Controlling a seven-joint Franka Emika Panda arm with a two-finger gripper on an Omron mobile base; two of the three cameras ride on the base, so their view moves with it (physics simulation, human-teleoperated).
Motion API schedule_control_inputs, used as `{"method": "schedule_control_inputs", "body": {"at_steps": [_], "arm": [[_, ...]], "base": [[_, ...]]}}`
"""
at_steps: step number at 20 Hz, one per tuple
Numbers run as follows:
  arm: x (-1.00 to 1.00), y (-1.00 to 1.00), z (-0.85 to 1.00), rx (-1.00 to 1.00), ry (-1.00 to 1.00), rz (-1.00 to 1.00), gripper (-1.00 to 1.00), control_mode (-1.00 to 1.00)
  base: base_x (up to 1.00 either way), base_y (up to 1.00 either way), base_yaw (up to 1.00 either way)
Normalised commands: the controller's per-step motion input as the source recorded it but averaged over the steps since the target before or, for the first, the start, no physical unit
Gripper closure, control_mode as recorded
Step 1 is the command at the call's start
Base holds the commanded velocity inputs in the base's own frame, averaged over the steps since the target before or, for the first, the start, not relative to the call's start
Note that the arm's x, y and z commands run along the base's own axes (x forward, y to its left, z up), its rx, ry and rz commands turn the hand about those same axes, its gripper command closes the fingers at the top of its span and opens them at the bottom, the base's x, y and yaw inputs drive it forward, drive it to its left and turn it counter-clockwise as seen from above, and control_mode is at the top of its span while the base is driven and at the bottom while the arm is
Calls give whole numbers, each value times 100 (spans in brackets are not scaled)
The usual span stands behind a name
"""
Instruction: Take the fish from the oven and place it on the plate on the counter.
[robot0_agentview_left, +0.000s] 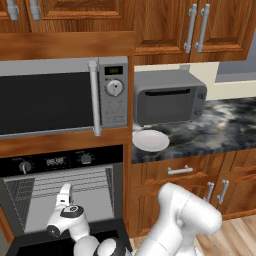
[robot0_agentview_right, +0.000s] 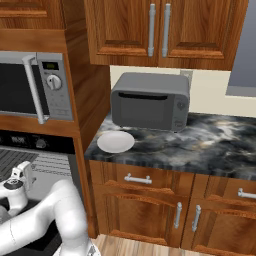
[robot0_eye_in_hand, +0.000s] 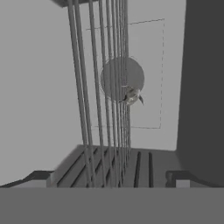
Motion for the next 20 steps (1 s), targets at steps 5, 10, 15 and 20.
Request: {"method": "schedule_control_inputs", "body": {"at_steps": [5,10,15,20], "arm": [[34,0,-27,0,-5,0,-100,-100],[24,0,-53,0,-9,0,-100,-100],[6,0,-61,0,-5,0,-100,-100],[0,0,-72,0,-6,0,-100,-100]], "base": [[0,0,0],[0,0,0],[0,0,0],[0,0,0]]}}
